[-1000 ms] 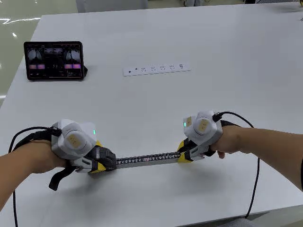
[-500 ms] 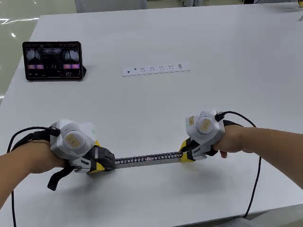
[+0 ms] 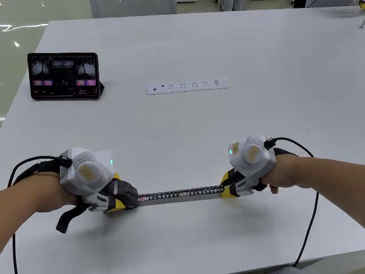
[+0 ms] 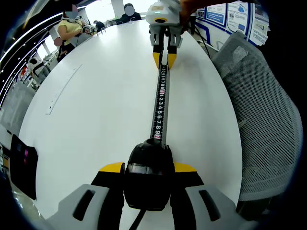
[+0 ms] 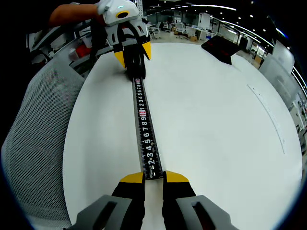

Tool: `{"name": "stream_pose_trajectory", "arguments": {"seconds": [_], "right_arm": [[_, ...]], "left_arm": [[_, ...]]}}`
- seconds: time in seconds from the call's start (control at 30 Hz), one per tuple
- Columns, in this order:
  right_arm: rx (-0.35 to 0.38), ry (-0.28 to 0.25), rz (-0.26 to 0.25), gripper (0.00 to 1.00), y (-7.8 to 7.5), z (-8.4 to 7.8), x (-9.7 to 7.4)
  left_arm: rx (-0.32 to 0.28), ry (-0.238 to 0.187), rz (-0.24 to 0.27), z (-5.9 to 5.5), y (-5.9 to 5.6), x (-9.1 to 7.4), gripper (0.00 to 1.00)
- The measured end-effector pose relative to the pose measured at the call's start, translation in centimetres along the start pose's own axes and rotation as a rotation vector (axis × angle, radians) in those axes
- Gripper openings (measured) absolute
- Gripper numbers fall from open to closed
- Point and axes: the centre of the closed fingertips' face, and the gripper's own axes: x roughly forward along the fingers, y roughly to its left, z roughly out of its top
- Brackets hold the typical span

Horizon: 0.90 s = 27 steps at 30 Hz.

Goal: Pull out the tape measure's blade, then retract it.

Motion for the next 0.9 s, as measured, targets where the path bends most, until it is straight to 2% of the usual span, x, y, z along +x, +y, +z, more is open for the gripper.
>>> {"name": "stream_pose_trajectory", "arguments": {"seconds": [0.9], "right_arm": [[0.022, 0.016, -0.011, 0.09, -0.4, -1.6, -0.9]], "left_arm": [[0.0, -0.002, -0.001, -0.1, 0.2, 0.2, 0.32]]}}
